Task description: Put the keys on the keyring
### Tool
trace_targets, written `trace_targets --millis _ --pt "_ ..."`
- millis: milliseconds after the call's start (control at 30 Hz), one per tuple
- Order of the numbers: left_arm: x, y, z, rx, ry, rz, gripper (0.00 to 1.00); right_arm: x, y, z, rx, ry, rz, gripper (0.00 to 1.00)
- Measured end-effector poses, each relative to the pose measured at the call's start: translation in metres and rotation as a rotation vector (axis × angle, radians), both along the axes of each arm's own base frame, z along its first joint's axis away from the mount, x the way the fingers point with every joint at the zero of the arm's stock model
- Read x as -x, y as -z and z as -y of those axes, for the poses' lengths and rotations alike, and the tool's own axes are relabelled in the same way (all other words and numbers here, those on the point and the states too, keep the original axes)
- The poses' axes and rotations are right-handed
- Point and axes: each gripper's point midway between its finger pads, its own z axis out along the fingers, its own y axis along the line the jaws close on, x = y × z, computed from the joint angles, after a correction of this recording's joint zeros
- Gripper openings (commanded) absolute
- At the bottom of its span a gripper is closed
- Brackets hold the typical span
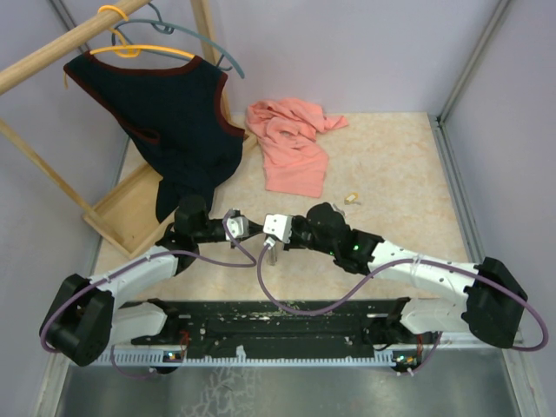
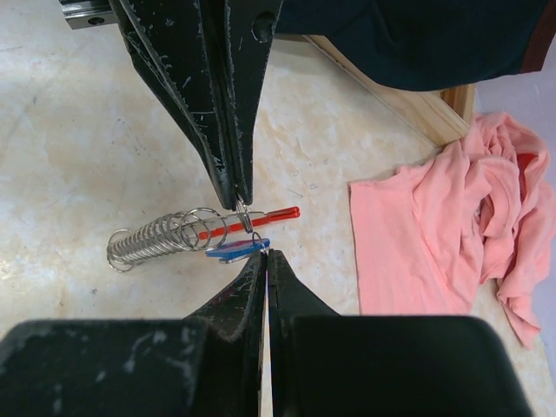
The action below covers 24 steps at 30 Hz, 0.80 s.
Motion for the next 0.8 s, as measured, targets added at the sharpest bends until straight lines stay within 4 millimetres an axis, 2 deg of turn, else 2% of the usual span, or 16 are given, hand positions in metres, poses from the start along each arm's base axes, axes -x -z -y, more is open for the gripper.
trace_targets --millis 800 --pt "0.0001 -0.0001 0.0002 0.000 0.000 0.000 0.00 0.0028 0.0043 0.0005 0.022 -0.009 -0.021 0.00"
